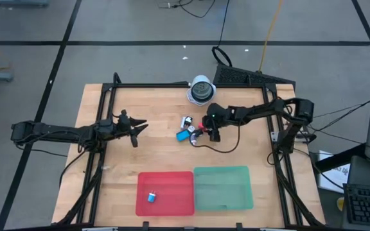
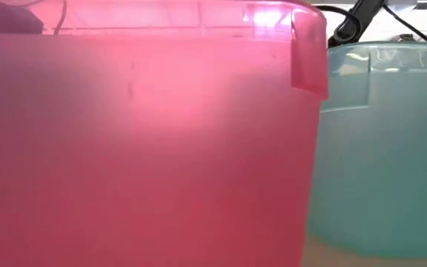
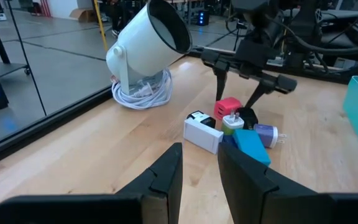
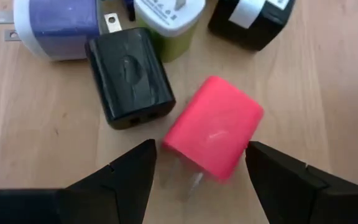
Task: Pick & Place Office items
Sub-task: Put the pink charger adapter into the red bin
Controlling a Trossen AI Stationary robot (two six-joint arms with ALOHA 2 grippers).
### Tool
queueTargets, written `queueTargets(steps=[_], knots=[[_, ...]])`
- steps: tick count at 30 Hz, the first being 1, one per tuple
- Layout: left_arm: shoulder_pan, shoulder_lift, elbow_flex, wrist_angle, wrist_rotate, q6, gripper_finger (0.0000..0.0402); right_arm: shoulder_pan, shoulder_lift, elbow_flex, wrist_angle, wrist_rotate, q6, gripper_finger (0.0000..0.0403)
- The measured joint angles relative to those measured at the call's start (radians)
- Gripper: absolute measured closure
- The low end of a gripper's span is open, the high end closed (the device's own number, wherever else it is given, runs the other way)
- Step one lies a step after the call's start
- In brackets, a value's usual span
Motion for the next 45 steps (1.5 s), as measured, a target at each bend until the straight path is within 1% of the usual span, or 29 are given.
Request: queueTargets(steps=[6, 8, 14, 16, 19, 24, 27, 31, 32, 35, 37, 42, 45], knots=[[0.000, 0.000, 0.000, 0.000, 0.000, 0.000, 0.0300, 0.017, 0.001, 0.000, 0.002, 0.011, 0.008, 0.0164], [0.000, 0.000, 0.000, 0.000, 0.000, 0.000, 0.0300, 0.019, -0.015, 0.000, -0.004, 0.006, 0.056, 0.0169], [0.000, 0.000, 0.000, 0.001, 0.000, 0.001, 0.0300, 0.020, -0.018, 0.000, 0.048, 0.003, 0.271, 0.0186], [0.000, 0.000, 0.000, 0.001, -0.001, 0.001, 0.0300, 0.021, -0.016, 0.000, 0.053, 0.003, 0.310, 0.0189], [0.000, 0.000, 0.000, 0.001, 0.000, 0.001, 0.0300, 0.027, 0.007, -0.001, 0.040, 0.006, 0.311, 0.0190], [0.000, 0.000, 0.000, 0.002, -0.001, 0.000, 0.0300, 0.037, 0.004, -0.001, 0.024, 0.010, 0.314, 0.0193], [0.000, 0.000, 0.000, 0.002, 0.000, 0.000, 0.0300, 0.039, 0.004, -0.001, 0.018, 0.011, 0.314, 0.0208], [0.000, 0.000, 0.000, 0.002, -0.001, 0.000, 0.0300, 0.039, 0.004, -0.001, 0.021, 0.010, 0.317, 0.0252], [0.000, 0.000, 0.000, 0.002, -0.001, 0.000, 0.0300, 0.039, 0.002, -0.001, 0.021, 0.010, 0.317, 0.0255], [0.000, 0.000, 0.000, 0.005, -0.002, -0.001, 0.0300, 0.039, -0.026, -0.002, -0.006, 0.017, 0.308, 0.0255], [0.000, 0.000, 0.000, 0.009, -0.020, 0.000, 0.0300, 0.039, -0.056, -0.001, -0.025, 0.051, 0.290, 0.0255], [0.000, 0.000, 0.000, 0.030, -0.031, -0.003, 0.0300, 0.042, -0.202, -0.001, -0.144, 0.160, 0.239, 0.0255], [0.000, 0.000, 0.000, 0.040, -0.027, -0.037, 0.0300, 0.051, -0.306, -0.002, -0.220, 0.223, 0.234, 0.0255]])
